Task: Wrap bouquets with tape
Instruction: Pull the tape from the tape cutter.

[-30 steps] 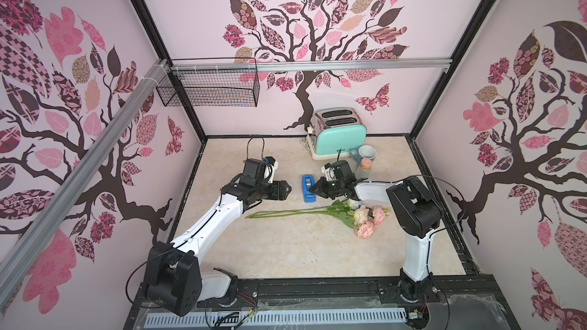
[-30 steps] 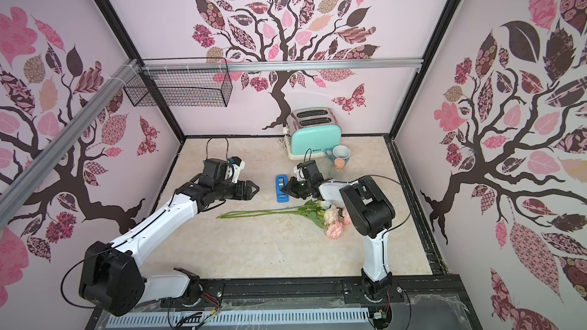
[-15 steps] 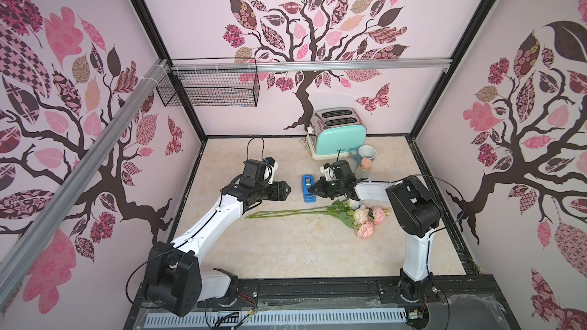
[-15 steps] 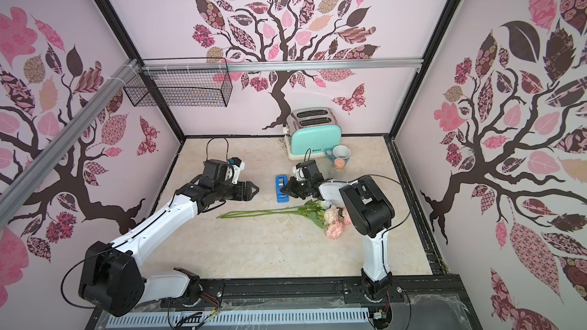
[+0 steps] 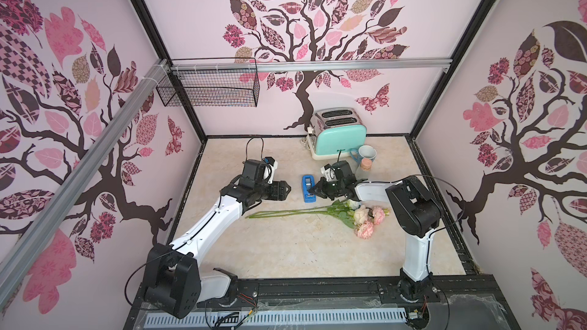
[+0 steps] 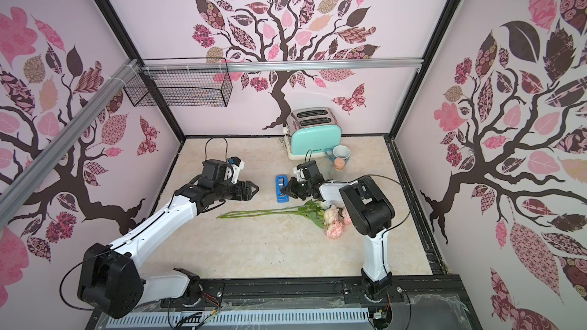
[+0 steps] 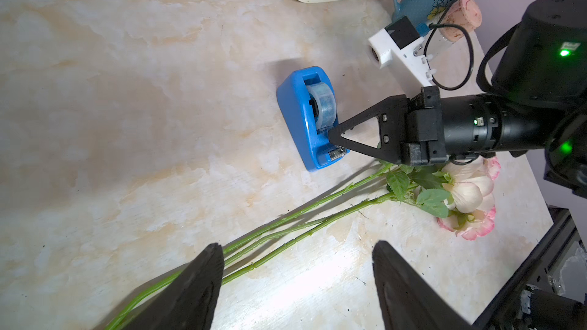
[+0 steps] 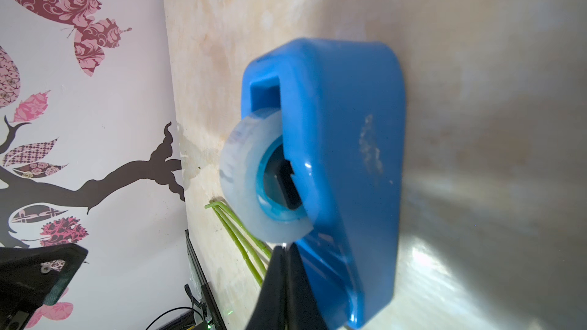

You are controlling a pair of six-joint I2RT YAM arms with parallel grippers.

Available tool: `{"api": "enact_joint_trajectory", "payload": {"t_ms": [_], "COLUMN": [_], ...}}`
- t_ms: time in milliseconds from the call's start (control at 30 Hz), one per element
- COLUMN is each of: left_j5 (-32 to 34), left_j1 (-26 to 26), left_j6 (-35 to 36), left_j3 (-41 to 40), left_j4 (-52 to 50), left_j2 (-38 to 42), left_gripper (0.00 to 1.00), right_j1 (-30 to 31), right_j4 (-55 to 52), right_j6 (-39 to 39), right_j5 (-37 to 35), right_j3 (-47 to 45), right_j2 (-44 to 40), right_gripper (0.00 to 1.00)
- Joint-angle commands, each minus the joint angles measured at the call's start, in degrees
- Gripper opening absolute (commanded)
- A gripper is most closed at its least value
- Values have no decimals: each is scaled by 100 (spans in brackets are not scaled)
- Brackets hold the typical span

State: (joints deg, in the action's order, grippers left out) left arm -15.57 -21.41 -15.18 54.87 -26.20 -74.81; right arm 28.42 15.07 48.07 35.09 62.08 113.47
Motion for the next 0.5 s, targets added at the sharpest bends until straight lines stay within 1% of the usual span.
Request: {"api": "enact_joint_trajectory", "payload": {"t_ms": [0,133,267,467], "left_j5": [28,35,54,79], "left_j1": [5,5,5,5], "left_j6": [15,10,15,16], "left_j3": [-159,-170,-154,-170], "left_j4": [97,106,108,101], "left_j2": [103,82,80,84], "left_gripper": [77,77,77,77], "right_j1": [67,67,67,75], "right_j4": [128,199,267,500], "right_j6": [187,159,189,264], "right_j5": [297,248,348,315], "right_j3": [-138,-205,-222,-462], "right_j2": [-60,-252,-380,-665], "right_gripper": [0,0,0,0]}}
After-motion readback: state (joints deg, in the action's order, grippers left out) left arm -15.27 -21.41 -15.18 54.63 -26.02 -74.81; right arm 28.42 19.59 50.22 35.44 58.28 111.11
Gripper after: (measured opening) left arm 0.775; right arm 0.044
